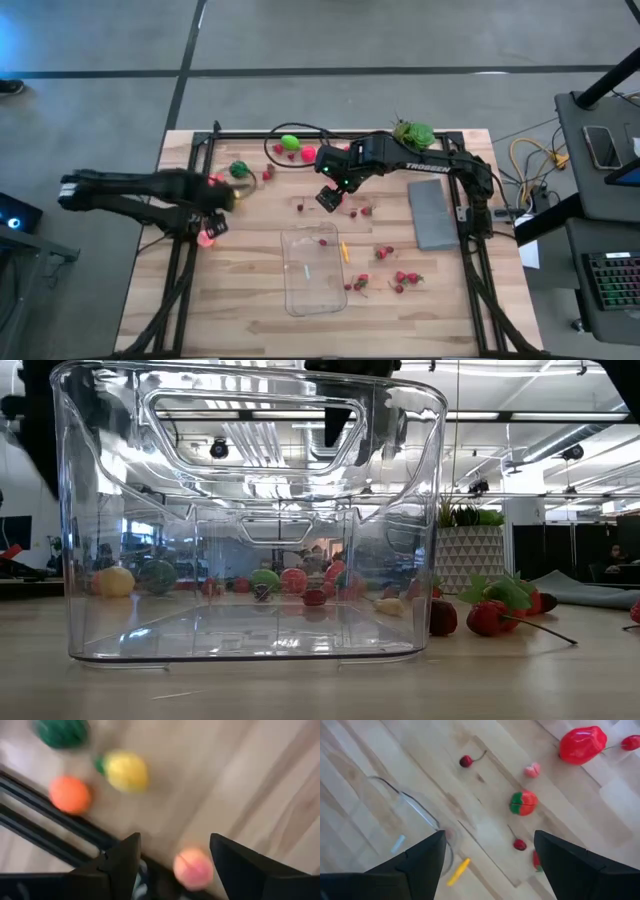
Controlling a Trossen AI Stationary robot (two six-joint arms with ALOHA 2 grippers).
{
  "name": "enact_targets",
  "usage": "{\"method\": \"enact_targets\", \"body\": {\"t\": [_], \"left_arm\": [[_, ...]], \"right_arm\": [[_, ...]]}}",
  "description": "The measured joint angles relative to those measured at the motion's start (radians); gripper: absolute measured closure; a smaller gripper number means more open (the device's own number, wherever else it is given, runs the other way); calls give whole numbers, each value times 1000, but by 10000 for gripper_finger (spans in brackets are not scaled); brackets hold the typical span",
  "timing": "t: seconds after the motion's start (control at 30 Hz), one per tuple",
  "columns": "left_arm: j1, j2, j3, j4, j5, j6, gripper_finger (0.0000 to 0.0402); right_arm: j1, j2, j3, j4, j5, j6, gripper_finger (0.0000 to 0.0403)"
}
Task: Pick and placing Produce into tupperware
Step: Put the light orange peach into the transparent bin
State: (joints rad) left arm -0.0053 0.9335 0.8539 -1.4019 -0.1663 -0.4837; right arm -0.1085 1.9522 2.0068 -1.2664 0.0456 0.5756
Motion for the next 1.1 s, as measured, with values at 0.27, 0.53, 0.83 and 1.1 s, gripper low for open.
{"method": "enact_targets", "body": {"t": [0.27, 0.53, 0.83, 1.1], "left_arm": [[-70, 173, -73, -27, 36, 19, 177], [-68, 412, -55, -21, 170, -61, 162], [-67, 686, -48, -23, 250, -25, 162], [-67, 814, -47, -23, 250, 30, 162]], "right_arm": [[-12, 0, -8, -52, 0, -94, 112], [-29, 0, -16, -58, 0, -124, 110], [-45, 0, -16, -48, 1, -124, 106], [-45, 0, -16, 7, 2, -143, 109]]}}
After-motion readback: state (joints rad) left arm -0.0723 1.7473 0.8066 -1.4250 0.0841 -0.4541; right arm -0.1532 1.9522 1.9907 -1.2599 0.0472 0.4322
